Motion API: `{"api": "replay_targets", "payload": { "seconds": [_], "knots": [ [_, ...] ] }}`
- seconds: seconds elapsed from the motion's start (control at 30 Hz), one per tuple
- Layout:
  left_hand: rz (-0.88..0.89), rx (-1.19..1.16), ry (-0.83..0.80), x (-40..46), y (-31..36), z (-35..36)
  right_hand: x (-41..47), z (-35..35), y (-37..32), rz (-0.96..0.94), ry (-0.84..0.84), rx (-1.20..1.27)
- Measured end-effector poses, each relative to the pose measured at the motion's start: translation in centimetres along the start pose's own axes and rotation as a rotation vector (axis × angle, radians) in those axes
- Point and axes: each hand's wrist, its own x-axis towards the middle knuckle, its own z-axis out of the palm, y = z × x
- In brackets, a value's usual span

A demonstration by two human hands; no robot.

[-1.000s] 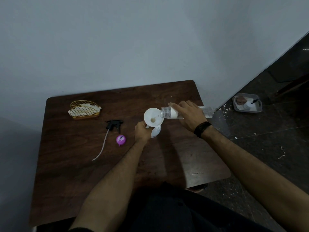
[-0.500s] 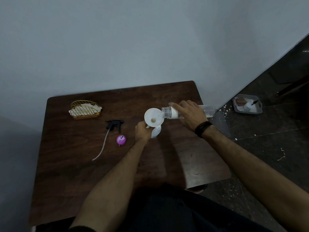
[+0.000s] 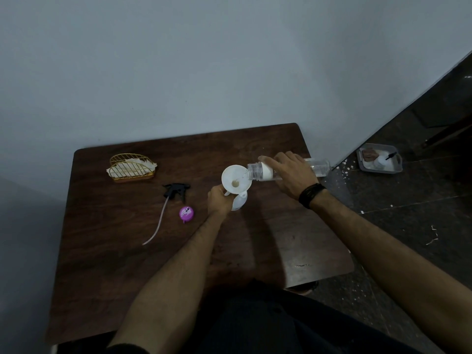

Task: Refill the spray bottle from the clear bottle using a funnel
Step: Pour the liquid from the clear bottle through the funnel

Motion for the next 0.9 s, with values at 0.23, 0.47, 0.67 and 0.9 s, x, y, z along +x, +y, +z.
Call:
{"api": "replay_targets", "payload": {
  "seconds": [0.23,0.47,0.67,0.9],
  "knots": [
    [0.008,0.004,0.004,0.22,-0.46,0.08,0.2,-0.18,0.17,-0.018,0.024,-0.011],
    [0.016,0.013,0.019,0.32,-0.45,0.24,0.41,-0.29,0.21,-0.021,0.026,-0.016],
    [0.019,0.02,0.024,0.32,-0.51,0.25,0.56,-0.09,0.2,-0.024,0.032,-0.026],
    [0.008,0.004,0.01,0.27,-0.54,0.13,0.62,-0.06,0.14,-0.03,0.039,-0.035]
  ]
}}
